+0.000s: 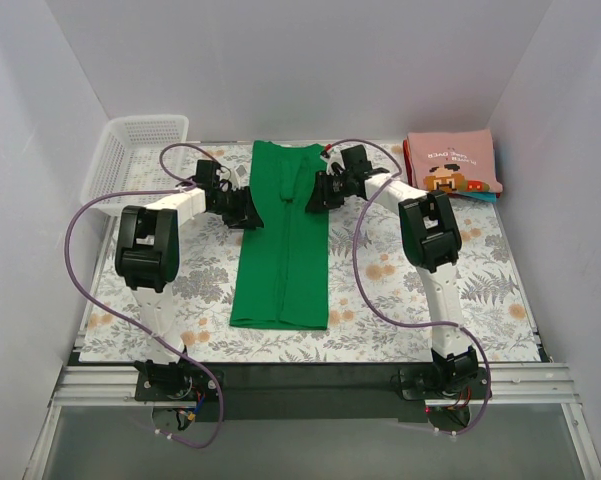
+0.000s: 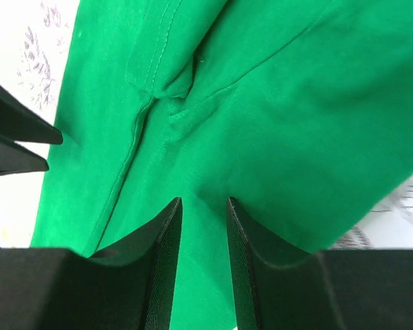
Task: Fold and stack the t-shirts
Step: Fold the tshirt
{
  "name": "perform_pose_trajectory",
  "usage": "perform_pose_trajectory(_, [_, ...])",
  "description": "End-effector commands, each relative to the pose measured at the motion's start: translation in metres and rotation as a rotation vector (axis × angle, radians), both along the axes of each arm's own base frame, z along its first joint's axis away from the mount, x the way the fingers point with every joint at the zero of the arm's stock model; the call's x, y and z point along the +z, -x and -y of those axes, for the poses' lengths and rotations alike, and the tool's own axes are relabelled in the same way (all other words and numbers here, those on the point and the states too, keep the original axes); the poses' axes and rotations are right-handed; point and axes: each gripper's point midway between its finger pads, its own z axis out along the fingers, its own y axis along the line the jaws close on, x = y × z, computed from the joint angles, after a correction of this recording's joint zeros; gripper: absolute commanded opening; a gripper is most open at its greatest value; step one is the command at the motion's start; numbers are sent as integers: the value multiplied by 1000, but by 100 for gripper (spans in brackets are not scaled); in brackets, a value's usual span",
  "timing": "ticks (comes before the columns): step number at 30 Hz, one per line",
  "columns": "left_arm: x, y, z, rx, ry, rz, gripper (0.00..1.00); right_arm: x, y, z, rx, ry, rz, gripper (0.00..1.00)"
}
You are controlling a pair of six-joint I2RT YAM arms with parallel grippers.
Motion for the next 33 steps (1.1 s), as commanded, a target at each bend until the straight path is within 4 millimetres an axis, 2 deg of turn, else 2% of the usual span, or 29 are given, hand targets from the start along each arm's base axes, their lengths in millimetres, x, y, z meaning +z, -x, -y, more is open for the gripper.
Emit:
perform_pose_trajectory(1, [-1,-6,8,-9,10,18,35,-22,-27,30,-96,75,13,40])
perform_pose_trajectory(4, [-9,-10,9,5,14,-9,34,-27,-39,46,-130,86,15,39])
perform_pose_trajectory(7, [-13,-19,11,13,21,-15,34,-28,-44,50,-134,83,16,40])
perform_pose_trajectory(11, [-11,-29,13,17,28,-5,34,-18,-53,43,-107,43,39,41])
perform_pose_trajectory(13, [-3,-32,15,2,43,17,36,-12,-52,39,-94,24,35,44])
perform_pose_trajectory(14, [8,-33,15,-6,44,46,36,-3,-49,36,-74,-1,38,45])
perform_pose_trajectory(17, [33,-32,13,-50,28,140,42,41,-46,33,-31,-33,122,54])
perform_pose_trajectory(18, [57,-32,12,-59,27,203,45,70,-44,34,-18,-38,186,60])
perform_pose_trajectory(20, [77,-30,11,-93,15,282,47,98,-45,41,9,1,305,68])
perform_pose_trajectory(21, [101,-30,10,-101,12,353,48,131,-44,46,13,9,386,74])
perform_pose_trajectory(23, [120,-25,7,-129,0,433,55,153,-39,56,23,59,466,78])
perform_pose_trajectory(24, [146,-22,5,-133,-3,506,60,181,-35,61,57,89,569,80])
perform_pose_trajectory(25, [156,-19,2,-136,-14,540,75,189,-30,64,76,117,611,80])
perform_pose_trajectory(26, [161,-19,-3,-122,-48,568,79,195,-27,72,72,176,636,81])
perform_pose_trajectory(27, [173,-18,-7,-116,-67,612,83,218,-21,79,105,236,743,83])
perform_pose_trajectory(28, [193,-13,-12,-106,-80,666,86,219,-13,80,134,282,772,85])
perform_pose_trajectory(29, [200,-8,-14,-106,-90,690,86,240,-7,90,120,337,834,87])
perform_pose_trajectory(30, [207,-4,-16,-122,-104,723,86,243,0,95,146,376,861,93])
perform_pose_trajectory(31, [221,3,-16,-129,-106,768,86,251,5,97,173,405,909,98])
perform_pose_trajectory(32, [224,8,-16,-138,-106,784,87,246,12,102,177,428,904,98])
perform_pose_trajectory(33, [220,15,-15,-171,-102,792,87,257,22,105,181,428,925,98])
